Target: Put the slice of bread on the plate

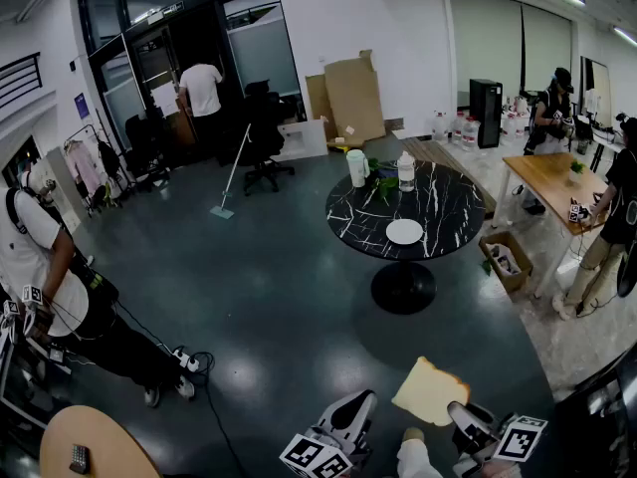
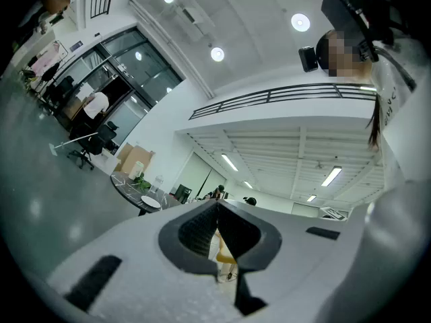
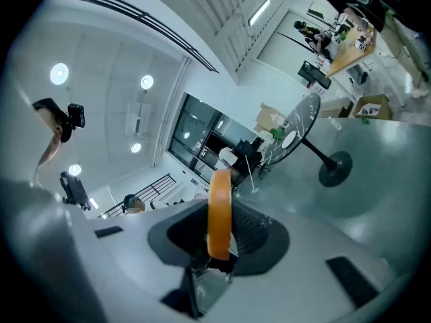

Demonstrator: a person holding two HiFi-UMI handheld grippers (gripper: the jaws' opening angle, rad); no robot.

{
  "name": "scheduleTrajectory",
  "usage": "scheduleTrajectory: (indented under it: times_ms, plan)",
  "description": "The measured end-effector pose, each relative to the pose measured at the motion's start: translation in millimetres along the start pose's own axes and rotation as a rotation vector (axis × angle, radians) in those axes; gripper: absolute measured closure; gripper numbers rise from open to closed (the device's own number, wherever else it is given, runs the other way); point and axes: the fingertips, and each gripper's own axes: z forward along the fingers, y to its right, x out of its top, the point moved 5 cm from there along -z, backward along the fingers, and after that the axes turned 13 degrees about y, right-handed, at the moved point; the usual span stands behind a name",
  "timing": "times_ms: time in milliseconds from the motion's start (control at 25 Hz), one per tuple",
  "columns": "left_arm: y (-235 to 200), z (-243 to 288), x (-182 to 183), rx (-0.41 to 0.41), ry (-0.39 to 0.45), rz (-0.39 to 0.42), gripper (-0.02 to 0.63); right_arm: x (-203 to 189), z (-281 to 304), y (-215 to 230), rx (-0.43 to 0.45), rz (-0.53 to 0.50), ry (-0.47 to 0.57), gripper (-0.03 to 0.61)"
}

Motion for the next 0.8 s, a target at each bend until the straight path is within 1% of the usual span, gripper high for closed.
scheduleTrajectory:
  times_ms: [200,400,520,600,680,800]
  plan:
    - [-20.2,19.9,7.0,0.013,0.017,0.016,0.606,8.9,29.9,10.0,0.014,0.003,-0.022,0.489]
    - [-41.6,46.6,10.6,0.034,0.003,0.029,0.606,25.8,65.0,26.2,0.038,0.011,-0.04,0.489]
    - [-54.0,67.8,20.5,0.053,0.027,0.041,0.606,39.1,86.3,30.2,0.052,0.015,-0.056,0.489]
    - [-57.6,81.1,26.6,0.052,0.041,0.046,0.606,46.3,97.4,33.0,0.055,0.017,-0.069,0.489]
    - [-62.0,93.9,26.9,0.045,0.039,0.052,0.607,55.1,107.7,37.2,0.064,0.017,-0.073,0.489]
    - [-75.7,113.9,22.0,0.061,0.044,0.05,0.606,67.9,126.3,48.7,0.075,0.022,-0.069,0.489]
